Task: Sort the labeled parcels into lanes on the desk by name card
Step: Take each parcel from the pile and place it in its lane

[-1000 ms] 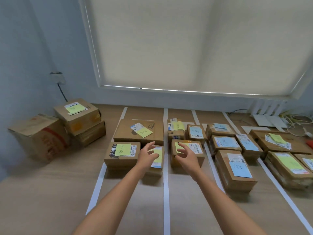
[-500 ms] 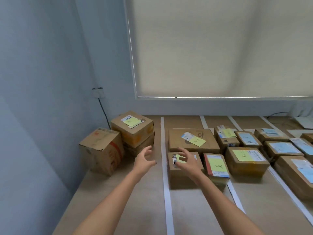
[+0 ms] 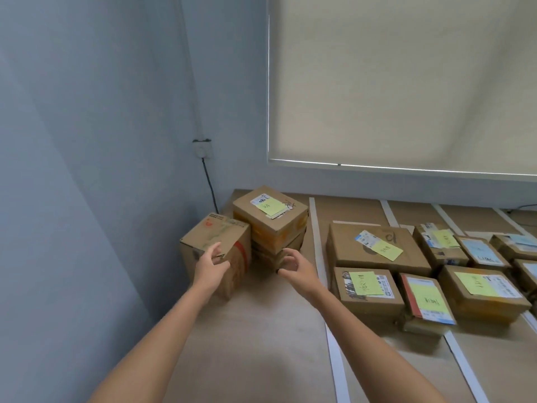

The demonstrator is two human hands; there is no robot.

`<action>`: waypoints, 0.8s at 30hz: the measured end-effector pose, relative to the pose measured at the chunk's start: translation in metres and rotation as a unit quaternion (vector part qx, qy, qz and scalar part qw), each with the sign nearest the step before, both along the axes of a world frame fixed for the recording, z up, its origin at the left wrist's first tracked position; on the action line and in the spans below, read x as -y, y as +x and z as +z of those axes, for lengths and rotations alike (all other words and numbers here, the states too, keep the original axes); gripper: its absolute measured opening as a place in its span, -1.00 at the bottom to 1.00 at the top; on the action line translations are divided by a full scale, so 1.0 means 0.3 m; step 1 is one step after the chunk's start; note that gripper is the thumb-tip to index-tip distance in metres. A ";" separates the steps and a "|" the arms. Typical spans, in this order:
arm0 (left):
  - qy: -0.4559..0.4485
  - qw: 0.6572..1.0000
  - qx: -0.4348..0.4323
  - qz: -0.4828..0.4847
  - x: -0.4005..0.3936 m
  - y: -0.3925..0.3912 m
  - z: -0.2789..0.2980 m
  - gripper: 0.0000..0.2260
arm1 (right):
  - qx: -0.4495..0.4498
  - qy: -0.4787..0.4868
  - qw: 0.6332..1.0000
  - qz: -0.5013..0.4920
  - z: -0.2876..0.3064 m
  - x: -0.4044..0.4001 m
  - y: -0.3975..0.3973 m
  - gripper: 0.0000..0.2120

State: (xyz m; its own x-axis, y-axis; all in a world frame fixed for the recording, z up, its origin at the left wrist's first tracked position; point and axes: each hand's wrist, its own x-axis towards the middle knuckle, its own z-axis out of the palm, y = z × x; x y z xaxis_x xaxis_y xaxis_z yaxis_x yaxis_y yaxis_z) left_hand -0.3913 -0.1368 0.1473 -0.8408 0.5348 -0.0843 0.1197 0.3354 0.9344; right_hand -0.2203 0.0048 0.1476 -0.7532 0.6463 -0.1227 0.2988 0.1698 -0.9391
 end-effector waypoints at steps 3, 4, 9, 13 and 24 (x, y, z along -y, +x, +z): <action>-0.007 0.999 -0.020 0.040 0.029 -0.183 -0.007 -0.48 | 0.008 -0.025 1.000 0.009 -0.006 0.041 -0.147 -0.43; -0.013 0.999 -0.023 0.047 0.029 -0.242 -0.012 -0.47 | 0.009 -0.031 0.999 0.012 -0.011 0.049 -0.195 -0.43; -0.051 0.997 -0.009 0.057 -0.003 -0.483 -0.077 -0.47 | 0.026 -0.061 0.996 0.051 -0.071 0.064 -0.403 -0.38; -0.056 0.996 0.035 0.057 -0.053 -0.604 -0.170 -0.52 | 0.007 -0.116 0.992 0.057 -0.134 0.060 -0.521 -0.28; 0.028 0.992 0.089 0.081 0.003 -0.578 -0.253 -0.70 | -0.009 -0.173 0.985 0.014 -0.182 0.113 -0.550 -0.14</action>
State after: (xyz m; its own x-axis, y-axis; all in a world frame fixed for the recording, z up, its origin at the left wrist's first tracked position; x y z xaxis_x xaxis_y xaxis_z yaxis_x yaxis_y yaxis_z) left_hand -0.5647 -0.1377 0.0713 -0.8904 0.4027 -0.2121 -0.0992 0.2831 0.9539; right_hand -0.3853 -0.0292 0.0931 -0.7739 0.5472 -0.3186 0.2812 -0.1539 -0.9472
